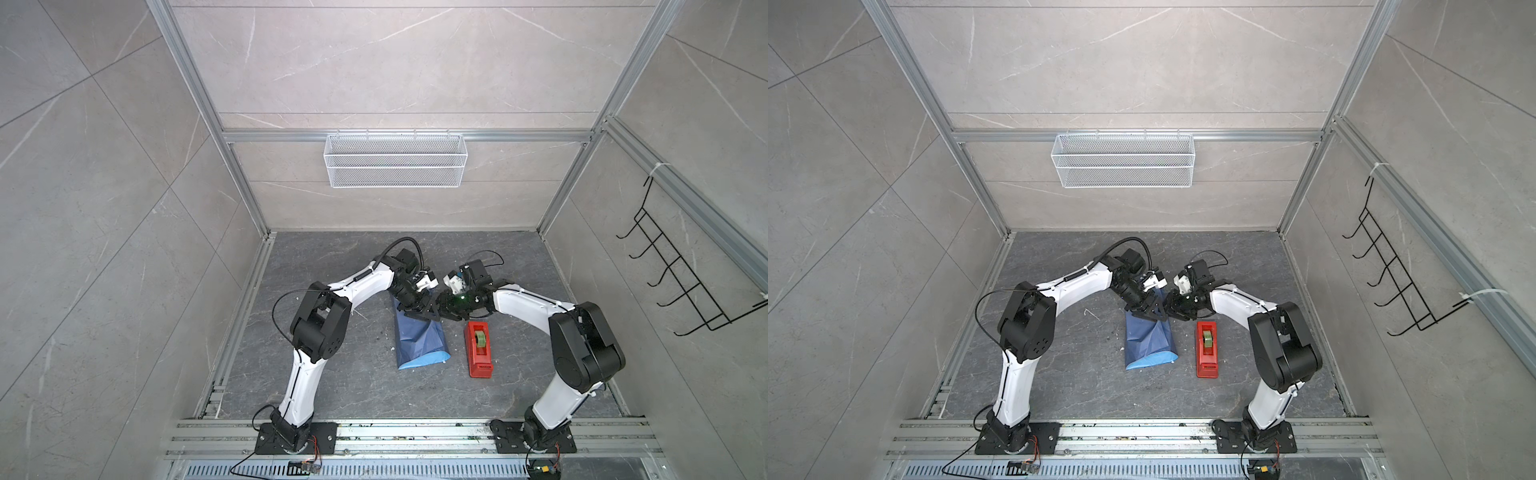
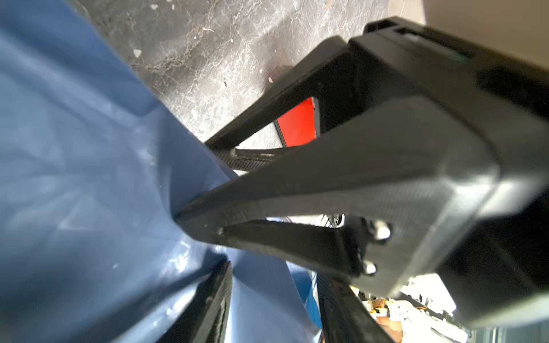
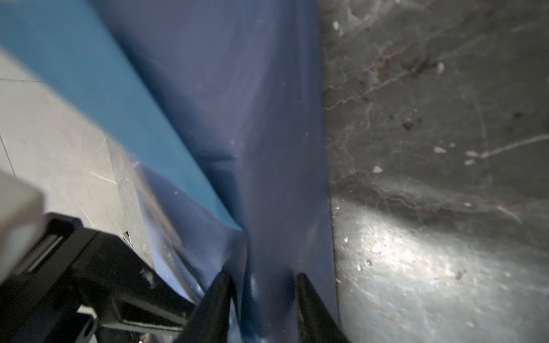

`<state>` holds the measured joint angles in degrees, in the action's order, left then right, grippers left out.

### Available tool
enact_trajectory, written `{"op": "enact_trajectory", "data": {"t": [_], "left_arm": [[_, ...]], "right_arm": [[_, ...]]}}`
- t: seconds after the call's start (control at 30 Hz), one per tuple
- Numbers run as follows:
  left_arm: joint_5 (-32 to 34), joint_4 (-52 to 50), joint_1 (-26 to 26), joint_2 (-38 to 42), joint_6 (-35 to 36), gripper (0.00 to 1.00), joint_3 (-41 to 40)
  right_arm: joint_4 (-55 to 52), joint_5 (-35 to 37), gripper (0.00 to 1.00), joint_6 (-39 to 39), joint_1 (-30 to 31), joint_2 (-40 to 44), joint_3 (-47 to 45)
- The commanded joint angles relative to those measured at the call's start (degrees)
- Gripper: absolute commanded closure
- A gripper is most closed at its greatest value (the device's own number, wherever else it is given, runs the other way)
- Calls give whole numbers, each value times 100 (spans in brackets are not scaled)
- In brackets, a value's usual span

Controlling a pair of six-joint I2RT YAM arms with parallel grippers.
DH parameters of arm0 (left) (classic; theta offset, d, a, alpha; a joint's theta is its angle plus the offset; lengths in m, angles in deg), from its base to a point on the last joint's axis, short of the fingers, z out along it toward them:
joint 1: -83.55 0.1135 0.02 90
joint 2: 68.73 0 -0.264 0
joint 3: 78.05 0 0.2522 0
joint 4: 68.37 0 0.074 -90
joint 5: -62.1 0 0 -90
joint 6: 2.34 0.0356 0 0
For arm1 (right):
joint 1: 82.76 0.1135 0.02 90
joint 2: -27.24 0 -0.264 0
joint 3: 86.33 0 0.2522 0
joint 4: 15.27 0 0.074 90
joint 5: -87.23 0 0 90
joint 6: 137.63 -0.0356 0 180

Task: Wrap a gift box in wrapping paper
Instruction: Fold the wrapping paper for the gift box, then smooth out the wrapping paper on the gift box.

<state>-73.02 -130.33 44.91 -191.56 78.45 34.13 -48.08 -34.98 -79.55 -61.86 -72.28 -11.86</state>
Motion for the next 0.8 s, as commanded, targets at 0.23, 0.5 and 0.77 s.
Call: {"op": "enact_trajectory", "data": {"t": [0.23,0.5,0.77], "left_arm": [[1160,-660,-74,-67,-8,48,150],[1408,-770,-32,797,-38,44,413],[1599,-314,463,2089,-345,34,-883]], "right_arm": [[-380,692,70,160,69,-527,-586],[-217,740,71,61,72,-572,-668],[-11,700,71,-23,74,-556,-750]]}}
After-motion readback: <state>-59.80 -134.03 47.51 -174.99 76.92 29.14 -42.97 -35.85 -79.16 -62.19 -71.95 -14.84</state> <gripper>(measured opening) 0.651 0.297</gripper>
